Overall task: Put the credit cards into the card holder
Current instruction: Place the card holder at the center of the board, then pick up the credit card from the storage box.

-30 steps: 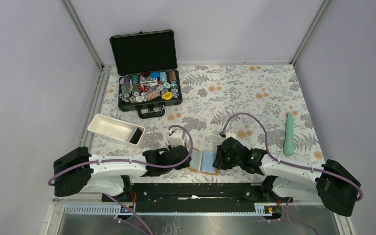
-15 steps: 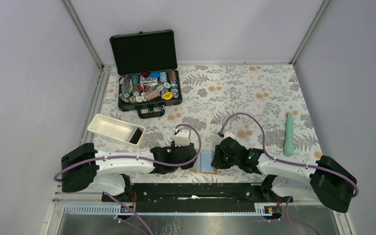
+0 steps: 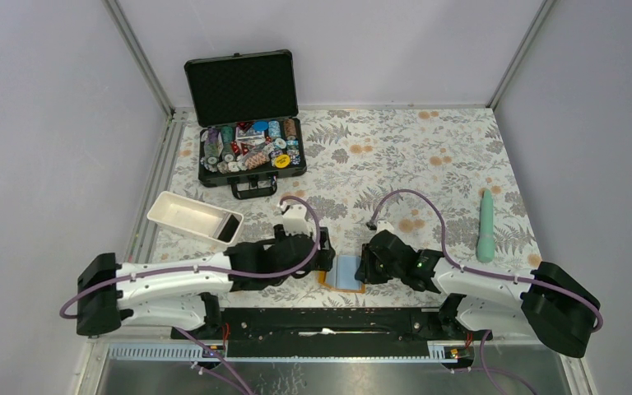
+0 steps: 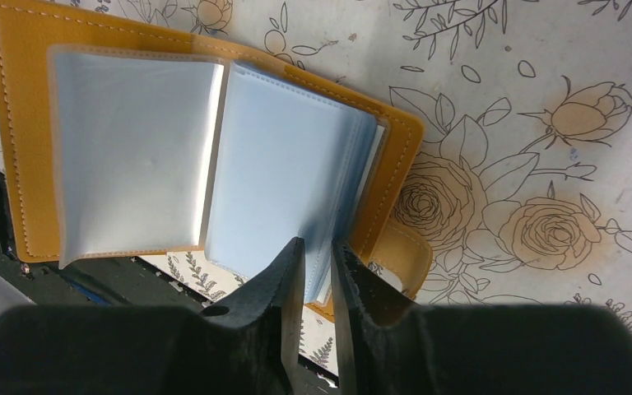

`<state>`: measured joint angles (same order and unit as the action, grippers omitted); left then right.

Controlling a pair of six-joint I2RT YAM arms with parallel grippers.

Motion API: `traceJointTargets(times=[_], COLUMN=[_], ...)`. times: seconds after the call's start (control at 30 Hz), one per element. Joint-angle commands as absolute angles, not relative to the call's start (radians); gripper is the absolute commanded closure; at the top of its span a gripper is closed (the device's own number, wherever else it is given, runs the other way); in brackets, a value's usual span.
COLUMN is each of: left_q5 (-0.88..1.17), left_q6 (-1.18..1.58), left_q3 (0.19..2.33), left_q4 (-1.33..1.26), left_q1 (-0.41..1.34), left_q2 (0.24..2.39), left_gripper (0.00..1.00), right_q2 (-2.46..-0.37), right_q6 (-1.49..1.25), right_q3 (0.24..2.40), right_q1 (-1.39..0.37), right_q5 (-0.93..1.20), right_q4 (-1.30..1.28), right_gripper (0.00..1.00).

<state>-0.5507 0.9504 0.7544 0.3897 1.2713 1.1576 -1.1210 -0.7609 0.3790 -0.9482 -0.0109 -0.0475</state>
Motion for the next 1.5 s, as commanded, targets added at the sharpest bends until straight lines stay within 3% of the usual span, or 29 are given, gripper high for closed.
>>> traceJointTargets(times=[0.0,0.2,0.4,0.57,0.77,1.47], left_q5=[-0.512,-0.393,-0.26,-0.4,-0.506,-0.31], left_q6=[0.932,0.804,0.593,0.442,0.344,0.212], left_q3=[0.734,0.779,0.86,0.952,0.969,0.987], left_q4=[0.384,0.54,0.661,0.788,0.775,0.769], left_q1=[1.196,0.913,0.495,0.289,0.238,0.201], left_q2=[1.048,0.967,0.965,1.102,1.21,1.418], left_gripper=[0.13,0.02,0.01,0.01,0.01,0.01], right_q2=[-1.117,-1.118,-1.097,-1.083,-1.077,-1.086], right_q6=[-0.751,-0.745,-0.743,-0.743,-0.742,-0.748], right_q3=[0.395,0.412,0.41,0.409,0.405,0.394], right_q1=[-0.95,-0.95,-0.95,-0.95,-0.95,-0.95], right_q5=[-0.052,-0.062,-0.065,-0.059,-0.044,-0.028], right_q4=[-0.094,-0.112,-0.117,-0.114,-0.101,-0.078], right_gripper=[0.75,0.75,0.75,0.75,0.75,0.75])
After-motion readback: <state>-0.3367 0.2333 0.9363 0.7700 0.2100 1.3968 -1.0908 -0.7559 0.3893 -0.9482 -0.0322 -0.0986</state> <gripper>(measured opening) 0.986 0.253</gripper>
